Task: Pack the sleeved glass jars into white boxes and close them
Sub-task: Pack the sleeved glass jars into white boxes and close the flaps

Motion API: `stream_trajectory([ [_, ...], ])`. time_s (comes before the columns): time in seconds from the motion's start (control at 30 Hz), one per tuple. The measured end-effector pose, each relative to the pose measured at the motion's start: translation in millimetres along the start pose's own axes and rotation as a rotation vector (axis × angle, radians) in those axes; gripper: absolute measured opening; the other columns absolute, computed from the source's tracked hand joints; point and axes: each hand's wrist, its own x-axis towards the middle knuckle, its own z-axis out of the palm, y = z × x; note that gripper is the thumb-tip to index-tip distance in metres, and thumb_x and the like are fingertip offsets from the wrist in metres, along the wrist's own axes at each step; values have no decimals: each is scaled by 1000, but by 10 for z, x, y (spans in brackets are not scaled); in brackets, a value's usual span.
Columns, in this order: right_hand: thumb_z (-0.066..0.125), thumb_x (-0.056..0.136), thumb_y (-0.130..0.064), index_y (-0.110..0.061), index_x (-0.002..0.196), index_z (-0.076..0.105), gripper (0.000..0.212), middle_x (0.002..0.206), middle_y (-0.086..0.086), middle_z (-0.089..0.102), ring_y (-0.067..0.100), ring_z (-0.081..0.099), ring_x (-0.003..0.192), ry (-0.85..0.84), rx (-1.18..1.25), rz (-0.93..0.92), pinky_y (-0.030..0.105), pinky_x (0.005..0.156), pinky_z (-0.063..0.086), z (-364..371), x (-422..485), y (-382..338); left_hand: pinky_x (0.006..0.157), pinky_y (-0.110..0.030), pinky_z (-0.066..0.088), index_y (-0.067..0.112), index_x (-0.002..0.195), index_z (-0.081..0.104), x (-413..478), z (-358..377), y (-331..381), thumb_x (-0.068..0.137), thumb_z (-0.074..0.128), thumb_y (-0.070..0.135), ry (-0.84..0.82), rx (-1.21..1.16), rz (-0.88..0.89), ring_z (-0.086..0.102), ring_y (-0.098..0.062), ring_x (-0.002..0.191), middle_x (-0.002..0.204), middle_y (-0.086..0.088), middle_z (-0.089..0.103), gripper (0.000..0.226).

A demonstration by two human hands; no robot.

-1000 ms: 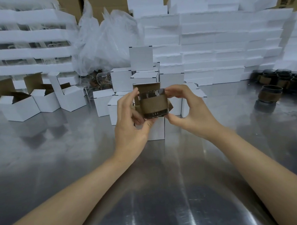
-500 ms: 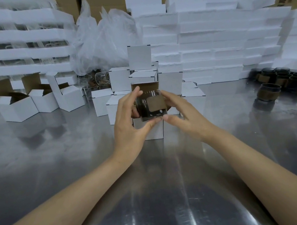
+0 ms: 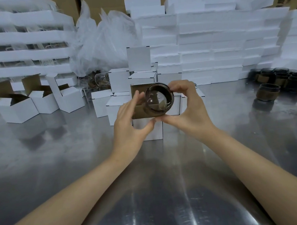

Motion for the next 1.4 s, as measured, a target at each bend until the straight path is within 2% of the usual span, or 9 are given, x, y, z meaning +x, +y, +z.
stream_trajectory([
  [0.1, 90, 62, -19, -30, 131, 43, 84, 115, -27, 48, -3, 51, 109, -11, -64, -86, 18, 97, 39, 34, -4, 34, 101, -34, 43, 30, 134, 52, -4, -5, 21, 74, 80, 11, -10, 8, -43, 56, -12, 110, 115, 28, 54, 69],
  [0.2, 89, 65, -19, -12, 126, 54, 72, 116, -6, 51, -5, 46, 111, -24, -117, -136, 17, 95, 39, 54, 9, 69, 100, -44, 43, 46, 124, 49, 12, -30, 52, 72, 79, 10, 18, 27, -17, 55, -9, 105, 113, 36, 53, 70],
  [0.5, 88, 66, -14, -7, 121, 54, 66, 119, -8, 50, 5, 49, 114, -44, -86, -141, 24, 93, 45, 53, 13, 25, 103, -47, 39, 40, 128, 49, 19, -36, 49, 74, 78, 8, 8, 73, -23, 53, -9, 109, 114, 42, 49, 69],
  [0.67, 87, 67, -20, -28, 133, 40, 81, 129, -22, 49, 1, 51, 121, -80, 48, -27, 18, 96, 44, 14, -3, -74, 105, -47, 36, 36, 140, 39, -7, -12, 32, 85, 70, 29, -26, 37, -110, 49, -17, 119, 122, 19, 54, 63],
  [0.8, 78, 74, -10, -23, 141, 39, 79, 139, -7, 49, 13, 55, 118, -144, 109, 62, 24, 98, 46, -65, 27, -77, 110, -36, 28, 57, 137, 9, -22, -22, 112, 85, 49, 65, -37, -4, -143, 45, -17, 124, 116, 33, 53, 66],
  [1.0, 70, 80, -3, -15, 132, 54, 56, 121, 5, 63, 16, 62, 93, -148, 244, 261, 24, 88, 48, -50, 25, -72, 102, -12, 17, 46, 139, 27, -24, -23, 87, 80, 30, 79, -45, -36, -170, 34, 1, 110, 96, 42, 53, 68],
  [1.1, 71, 79, -22, -11, 123, 63, 46, 111, 4, 69, 17, 66, 93, -144, 338, 391, 27, 88, 51, -44, 34, -85, 106, -25, 19, 35, 130, 44, -21, -34, 80, 85, 38, 60, -8, -27, -169, 36, 19, 103, 89, 20, 59, 52],
  [1.2, 76, 77, -34, -7, 117, 67, 50, 105, 8, 72, 23, 68, 97, -141, 374, 454, 32, 90, 53, -48, 48, -92, 112, -44, 14, 34, 112, 50, 0, -47, 70, 82, 39, 62, -7, -1, -212, 47, 11, 99, 93, 5, 64, 42],
  [1.4, 69, 77, -38, -7, 111, 70, 46, 83, 2, 72, 8, 65, 72, -148, 396, 479, 18, 69, 50, -50, 71, -101, 114, -45, 7, 37, 94, 49, 7, -42, 31, 78, 41, 65, -13, 44, -252, 47, 5, 99, 81, 19, 54, 34],
])
